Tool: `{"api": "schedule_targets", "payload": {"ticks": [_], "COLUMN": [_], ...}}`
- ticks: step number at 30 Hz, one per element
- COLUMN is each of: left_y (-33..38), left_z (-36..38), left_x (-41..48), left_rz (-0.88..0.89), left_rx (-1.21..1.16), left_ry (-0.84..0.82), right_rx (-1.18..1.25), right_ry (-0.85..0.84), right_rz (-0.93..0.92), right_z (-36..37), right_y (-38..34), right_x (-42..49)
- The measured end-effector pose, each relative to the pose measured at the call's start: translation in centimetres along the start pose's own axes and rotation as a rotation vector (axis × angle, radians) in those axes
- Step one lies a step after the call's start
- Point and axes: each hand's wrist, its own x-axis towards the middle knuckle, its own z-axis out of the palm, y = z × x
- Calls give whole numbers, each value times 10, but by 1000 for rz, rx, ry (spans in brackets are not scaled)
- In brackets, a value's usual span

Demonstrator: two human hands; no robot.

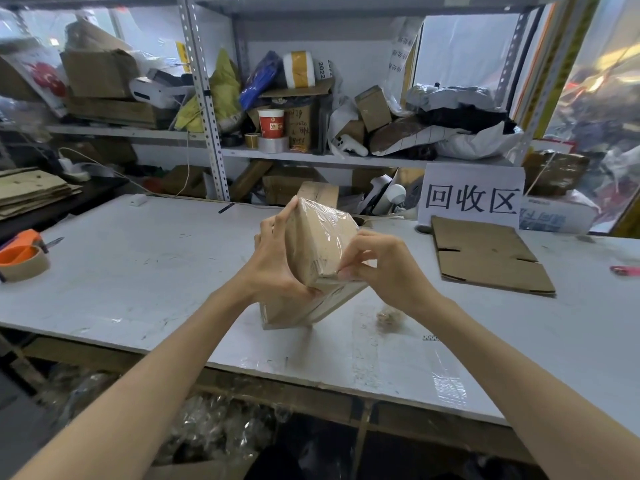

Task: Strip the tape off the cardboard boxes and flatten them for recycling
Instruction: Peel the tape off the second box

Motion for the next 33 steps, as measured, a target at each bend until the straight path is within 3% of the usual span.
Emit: {"api": "schedule_targets", "payload": {"ticks": [5, 11, 15, 17, 27, 30, 33], "left_y": [1, 3, 3, 2, 7, 8, 15], "left_z": [0, 3, 5, 6, 0, -8, -9], "left_x": [3, 13, 14, 15, 23, 24, 22], "left_rz": [-33, -68, -61, -56, -108, -136, -44], "left_rx": [30, 41, 32, 42, 106, 150, 281], "left_ry": [50, 25, 32, 42, -22, 75, 124], "right_rx": [-107, -139, -229, -161, -183, -174, -131], "right_ry": [-27, 185, 108, 46, 75, 37, 212], "right_rz": [-18, -26, 52, 76, 53, 121, 103], "right_z": [1, 1, -3, -7, -12, -13, -1], "right_y": [1, 4, 12, 17, 27, 20, 6], "right_x": [-2, -9, -5, -5, -4, -8, -7]}}
